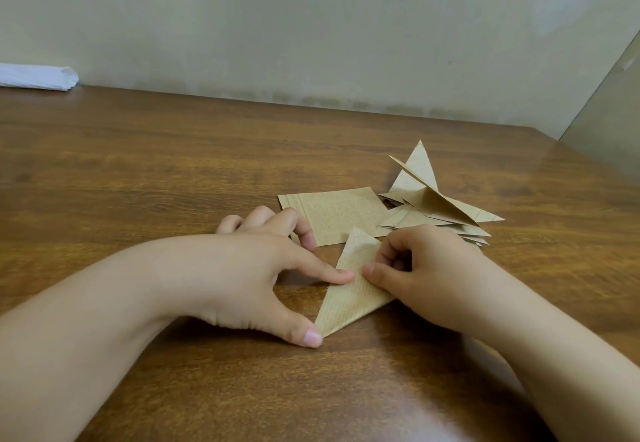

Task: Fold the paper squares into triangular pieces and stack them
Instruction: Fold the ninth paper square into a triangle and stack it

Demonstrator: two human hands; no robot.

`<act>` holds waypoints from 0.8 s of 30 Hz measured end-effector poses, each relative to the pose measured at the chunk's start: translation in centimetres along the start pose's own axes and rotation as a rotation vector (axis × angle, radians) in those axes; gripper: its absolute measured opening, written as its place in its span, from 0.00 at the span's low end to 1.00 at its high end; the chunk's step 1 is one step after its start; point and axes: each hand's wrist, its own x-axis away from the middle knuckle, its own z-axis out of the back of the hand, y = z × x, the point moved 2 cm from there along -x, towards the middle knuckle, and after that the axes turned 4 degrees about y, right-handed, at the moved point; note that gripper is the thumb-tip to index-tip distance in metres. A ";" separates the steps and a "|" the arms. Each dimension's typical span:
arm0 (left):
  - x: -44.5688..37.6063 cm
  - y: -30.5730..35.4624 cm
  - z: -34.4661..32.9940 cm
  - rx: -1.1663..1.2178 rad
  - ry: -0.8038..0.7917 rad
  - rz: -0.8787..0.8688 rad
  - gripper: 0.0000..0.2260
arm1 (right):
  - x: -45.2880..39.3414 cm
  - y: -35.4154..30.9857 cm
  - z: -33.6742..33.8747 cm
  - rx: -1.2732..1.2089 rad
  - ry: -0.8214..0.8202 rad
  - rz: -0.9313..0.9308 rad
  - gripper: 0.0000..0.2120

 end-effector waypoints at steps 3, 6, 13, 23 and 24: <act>-0.1 0.0 -0.1 0.005 -0.004 0.008 0.25 | 0.0 -0.1 0.0 -0.006 0.007 0.004 0.09; -0.2 0.0 -0.1 -0.001 0.002 0.007 0.25 | 0.1 -0.2 0.0 0.055 0.038 0.043 0.08; -0.1 0.0 -0.1 -0.027 -0.008 0.000 0.16 | 3.5 -2.6 -0.4 0.077 0.217 0.544 0.08; -0.3 0.0 0.0 -0.045 0.016 -0.014 0.25 | 6.8 -1.2 -2.7 0.139 0.211 0.703 0.18; -0.2 0.1 0.1 -0.047 0.017 -0.014 0.25 | 6.8 -1.2 -2.6 0.141 0.198 0.703 0.18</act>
